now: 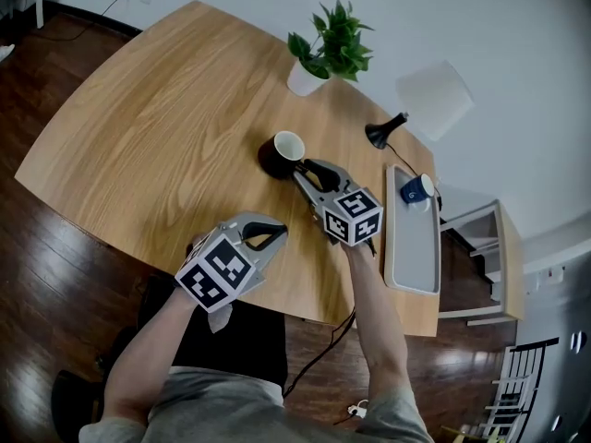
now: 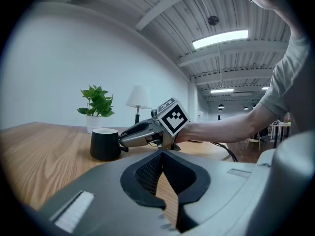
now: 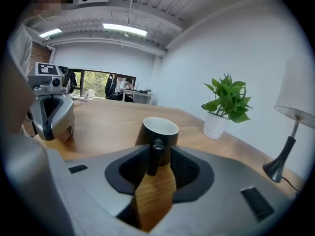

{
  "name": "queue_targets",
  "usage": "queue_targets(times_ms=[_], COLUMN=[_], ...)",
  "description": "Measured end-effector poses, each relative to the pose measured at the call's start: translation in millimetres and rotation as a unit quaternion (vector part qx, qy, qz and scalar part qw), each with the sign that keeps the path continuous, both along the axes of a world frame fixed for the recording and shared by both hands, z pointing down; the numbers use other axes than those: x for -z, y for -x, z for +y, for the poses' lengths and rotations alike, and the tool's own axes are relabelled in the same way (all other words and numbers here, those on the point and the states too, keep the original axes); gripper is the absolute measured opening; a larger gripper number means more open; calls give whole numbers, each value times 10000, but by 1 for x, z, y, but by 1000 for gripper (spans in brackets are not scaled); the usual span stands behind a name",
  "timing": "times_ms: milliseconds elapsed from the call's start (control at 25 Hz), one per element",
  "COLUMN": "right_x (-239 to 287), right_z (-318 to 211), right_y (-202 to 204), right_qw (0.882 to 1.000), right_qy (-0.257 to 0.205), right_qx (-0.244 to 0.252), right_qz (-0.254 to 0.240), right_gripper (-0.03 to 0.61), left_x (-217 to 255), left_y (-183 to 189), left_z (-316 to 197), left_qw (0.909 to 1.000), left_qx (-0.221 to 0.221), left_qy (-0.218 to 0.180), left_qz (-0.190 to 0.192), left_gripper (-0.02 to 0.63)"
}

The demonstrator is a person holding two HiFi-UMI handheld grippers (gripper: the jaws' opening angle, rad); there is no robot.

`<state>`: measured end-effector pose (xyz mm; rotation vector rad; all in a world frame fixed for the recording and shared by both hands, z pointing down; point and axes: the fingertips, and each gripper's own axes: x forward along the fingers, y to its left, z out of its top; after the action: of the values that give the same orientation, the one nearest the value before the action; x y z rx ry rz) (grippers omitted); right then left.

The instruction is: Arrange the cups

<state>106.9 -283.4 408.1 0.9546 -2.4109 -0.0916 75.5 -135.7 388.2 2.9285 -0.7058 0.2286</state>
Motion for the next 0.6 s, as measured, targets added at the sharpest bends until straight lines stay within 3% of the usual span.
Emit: queue_targets(times_ms=[280,480,600], right_x=[4,30,59], right_z=[4,19,31], right_y=[-1,-29,-72], right_qw=[9954,9865,9813], right_qy=[488,445,185], right_qx=[-191,-543,-734], right_qz=[-808,-1482,-1769], right_gripper=[83,83,83], left_x=[-1,0,-5], left_y=[1,8,10], left_z=[0,-1,-6], left_qw=[10000,10000,10000], left_qx=[2,-21,51], left_qy=[-4,-2,-6], left_qz=[5,-2,-34], left_gripper=[9,8,8])
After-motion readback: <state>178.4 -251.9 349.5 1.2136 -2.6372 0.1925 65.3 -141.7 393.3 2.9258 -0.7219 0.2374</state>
